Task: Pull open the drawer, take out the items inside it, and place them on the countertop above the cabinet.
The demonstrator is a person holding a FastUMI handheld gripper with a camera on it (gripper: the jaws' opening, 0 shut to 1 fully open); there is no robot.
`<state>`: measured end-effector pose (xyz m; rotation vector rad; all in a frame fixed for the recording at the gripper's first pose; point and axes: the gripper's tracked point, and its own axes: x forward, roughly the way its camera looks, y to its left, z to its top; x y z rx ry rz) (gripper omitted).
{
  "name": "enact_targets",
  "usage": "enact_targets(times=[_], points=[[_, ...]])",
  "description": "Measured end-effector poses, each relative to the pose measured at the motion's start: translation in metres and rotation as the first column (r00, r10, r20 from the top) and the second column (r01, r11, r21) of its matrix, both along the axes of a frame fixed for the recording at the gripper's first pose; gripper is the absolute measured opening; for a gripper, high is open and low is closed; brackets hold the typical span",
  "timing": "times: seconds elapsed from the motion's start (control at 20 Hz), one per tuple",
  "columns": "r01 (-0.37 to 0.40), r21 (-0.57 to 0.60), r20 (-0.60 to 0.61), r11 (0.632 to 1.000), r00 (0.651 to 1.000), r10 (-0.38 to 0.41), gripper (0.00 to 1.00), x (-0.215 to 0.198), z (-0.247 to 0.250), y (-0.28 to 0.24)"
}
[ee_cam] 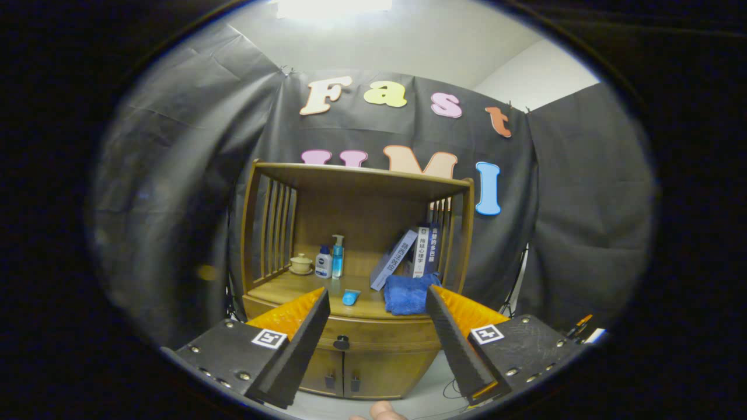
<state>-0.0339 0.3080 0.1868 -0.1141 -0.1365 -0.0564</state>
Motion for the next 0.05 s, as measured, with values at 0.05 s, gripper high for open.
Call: enact_targets(times=[0.05], points=[[0.001, 0.003, -0.002, 1.0, 1.0, -0.001, 0.99, -0.001, -0.0002, -0.0006]])
